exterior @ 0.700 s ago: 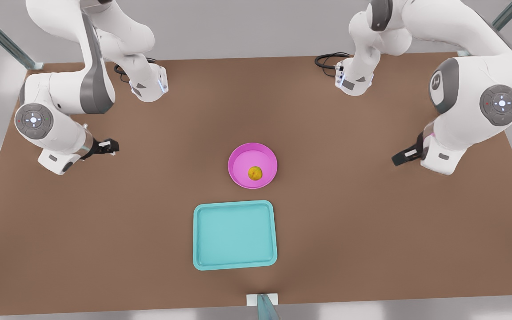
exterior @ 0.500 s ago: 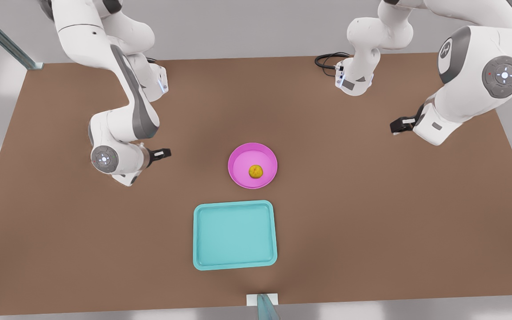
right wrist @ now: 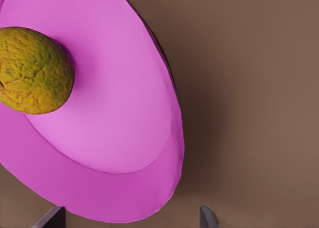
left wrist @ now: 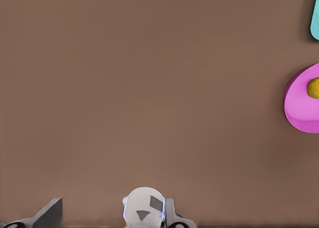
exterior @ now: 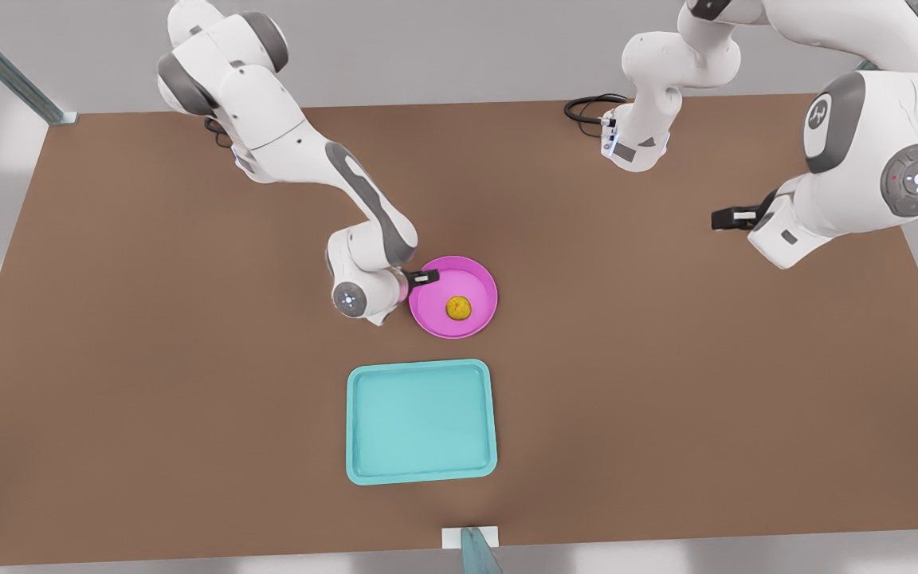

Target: Place the orange on the plate with the left arm and the plate on the tray with the right arm

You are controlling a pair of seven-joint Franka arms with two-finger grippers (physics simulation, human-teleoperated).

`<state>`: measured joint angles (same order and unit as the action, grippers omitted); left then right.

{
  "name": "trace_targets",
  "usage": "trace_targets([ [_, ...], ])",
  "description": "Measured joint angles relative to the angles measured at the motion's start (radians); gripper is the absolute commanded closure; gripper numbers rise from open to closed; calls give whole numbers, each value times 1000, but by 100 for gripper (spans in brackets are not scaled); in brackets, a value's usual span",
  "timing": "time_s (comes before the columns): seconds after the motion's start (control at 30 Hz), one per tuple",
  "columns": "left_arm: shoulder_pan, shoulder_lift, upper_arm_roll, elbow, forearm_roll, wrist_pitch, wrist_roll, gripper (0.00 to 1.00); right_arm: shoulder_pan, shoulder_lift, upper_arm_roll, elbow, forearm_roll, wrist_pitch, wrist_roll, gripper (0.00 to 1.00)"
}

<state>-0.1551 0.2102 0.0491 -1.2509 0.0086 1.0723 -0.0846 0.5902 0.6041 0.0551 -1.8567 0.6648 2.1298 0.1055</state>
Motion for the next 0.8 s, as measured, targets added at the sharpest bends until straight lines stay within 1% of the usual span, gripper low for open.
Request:
trace_targets([
  [0.13,1,3,3,0,-2,-21,24,0,24,66,0,59,32,44,17,0],
  [0.5,2,6,2,0,0,-43,68,0,29,85,2,63,52,116,47,0],
  [0.53,1,6,2,0,0,-44,71,0,29,83,6,63,52,119,49,8],
  [0.6,1,6,2,1,-1,-45,76,0,29,83,9,64,56,122,50,42],
  [0.63,1,6,2,1,-1,-45,78,0,29,84,10,64,61,123,48,49],
  [0.67,1,6,2,2,0,-46,80,0,28,86,10,64,66,124,44,52],
  [0.73,2,6,3,2,0,-46,84,0,28,89,11,65,67,126,43,62],
  [0.8,2,6,3,2,0,-47,88,0,28,92,11,65,63,127,46,67],
])
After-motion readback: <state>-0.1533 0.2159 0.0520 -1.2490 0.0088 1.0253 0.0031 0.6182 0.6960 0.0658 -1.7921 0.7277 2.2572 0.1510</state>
